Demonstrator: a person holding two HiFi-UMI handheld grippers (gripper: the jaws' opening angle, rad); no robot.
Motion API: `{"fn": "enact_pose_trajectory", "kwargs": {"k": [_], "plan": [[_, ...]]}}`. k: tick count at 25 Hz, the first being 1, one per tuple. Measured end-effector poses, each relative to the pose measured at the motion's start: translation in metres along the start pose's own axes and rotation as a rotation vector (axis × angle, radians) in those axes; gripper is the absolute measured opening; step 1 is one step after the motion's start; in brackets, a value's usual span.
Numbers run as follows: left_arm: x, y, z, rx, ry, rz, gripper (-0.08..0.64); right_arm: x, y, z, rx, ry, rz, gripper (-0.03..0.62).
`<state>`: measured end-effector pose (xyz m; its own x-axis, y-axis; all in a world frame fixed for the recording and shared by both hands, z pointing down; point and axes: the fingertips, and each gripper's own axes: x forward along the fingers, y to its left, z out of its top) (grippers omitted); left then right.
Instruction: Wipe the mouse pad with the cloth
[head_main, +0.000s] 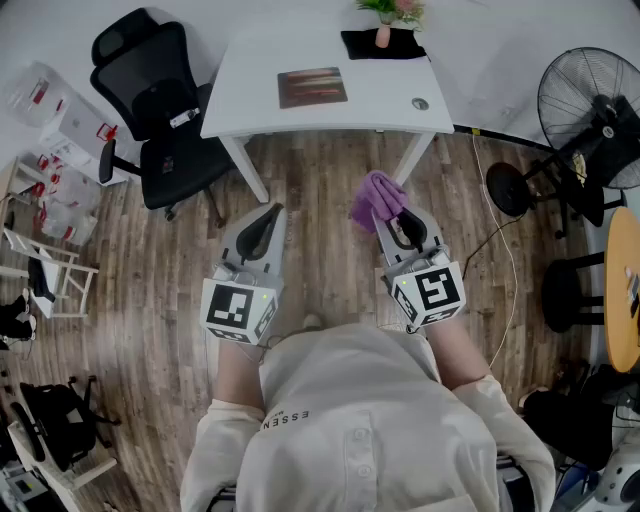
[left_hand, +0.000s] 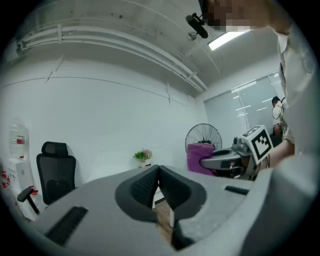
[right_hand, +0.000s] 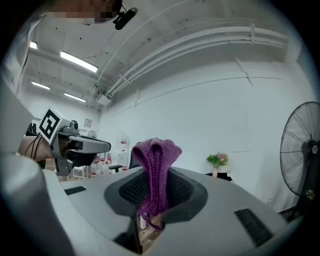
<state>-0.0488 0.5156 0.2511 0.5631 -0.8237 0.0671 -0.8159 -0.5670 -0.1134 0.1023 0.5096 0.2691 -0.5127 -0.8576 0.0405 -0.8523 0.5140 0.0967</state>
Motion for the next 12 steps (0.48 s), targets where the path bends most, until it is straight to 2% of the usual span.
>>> {"fn": "enact_pose_trajectory", "kwargs": {"k": [12], "plan": [[-0.001, 0.025, -0.009, -0.011, -0.001, -0.025, 0.002, 0.024, 0.015, 0.0, 0.01, 0.006, -0.017, 0.091]]}}
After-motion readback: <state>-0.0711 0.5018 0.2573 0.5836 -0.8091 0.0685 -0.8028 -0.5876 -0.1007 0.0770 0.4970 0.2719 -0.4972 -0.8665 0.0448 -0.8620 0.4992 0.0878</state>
